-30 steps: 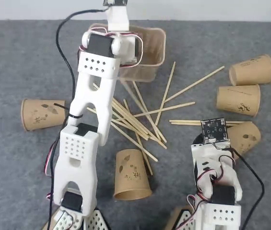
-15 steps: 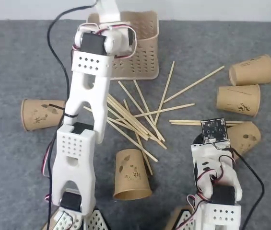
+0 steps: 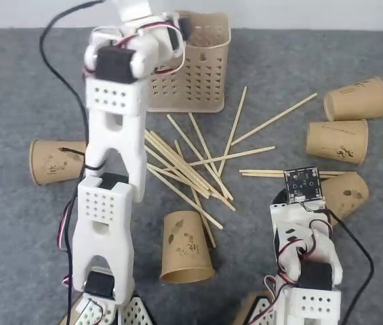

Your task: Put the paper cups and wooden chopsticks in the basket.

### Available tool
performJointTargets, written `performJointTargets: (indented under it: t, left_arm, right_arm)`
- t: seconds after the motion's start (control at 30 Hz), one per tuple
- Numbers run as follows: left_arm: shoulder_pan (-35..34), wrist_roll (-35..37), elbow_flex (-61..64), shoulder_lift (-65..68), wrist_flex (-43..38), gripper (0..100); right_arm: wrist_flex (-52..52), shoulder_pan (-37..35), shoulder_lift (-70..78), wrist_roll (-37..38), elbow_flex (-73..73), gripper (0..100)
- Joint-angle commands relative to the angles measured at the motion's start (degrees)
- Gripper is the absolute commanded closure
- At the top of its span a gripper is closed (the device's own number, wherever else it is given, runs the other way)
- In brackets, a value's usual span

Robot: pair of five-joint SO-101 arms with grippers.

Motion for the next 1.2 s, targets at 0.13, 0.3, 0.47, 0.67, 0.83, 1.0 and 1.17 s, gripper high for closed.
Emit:
performJointTargets:
  t: [0.13, 0.3, 0.47, 0.67, 0.83, 1.0, 1.17]
  left_arm:
    - [-2.46, 0.97, -7.52, -4.31, 9.23, 77]
    - [-5.54, 0.97, -5.67, -5.54, 10.20, 78]
    - [-7.91, 0.88, 5.93, -12.84, 10.20, 78]
    - [-8.26, 0.79, 30.37, -28.40, 10.11, 78]
    - [-10.20, -0.44, 52.97, -41.67, 8.88, 78]
    - [-12.57, -5.10, 74.77, -53.89, 1.49, 78]
    - [-16.26, -7.65, 98.86, -66.73, -10.73, 78]
  right_arm:
    - [-1.27, -0.84, 1.01, 0.97, 1.32, 99.0]
    - [-1.27, -0.75, 1.01, 0.97, 1.32, 99.0]
    - [-1.36, -0.75, 1.01, 0.97, 1.32, 99.0]
    - [-1.27, -0.66, 1.01, 0.97, 1.32, 99.0]
    - [-1.27, -0.66, 1.01, 0.97, 1.32, 99.0]
    - [-1.19, -0.66, 1.01, 0.97, 1.32, 99.0]
    - [0.92, -0.66, 0.40, 0.97, 1.32, 98.9]
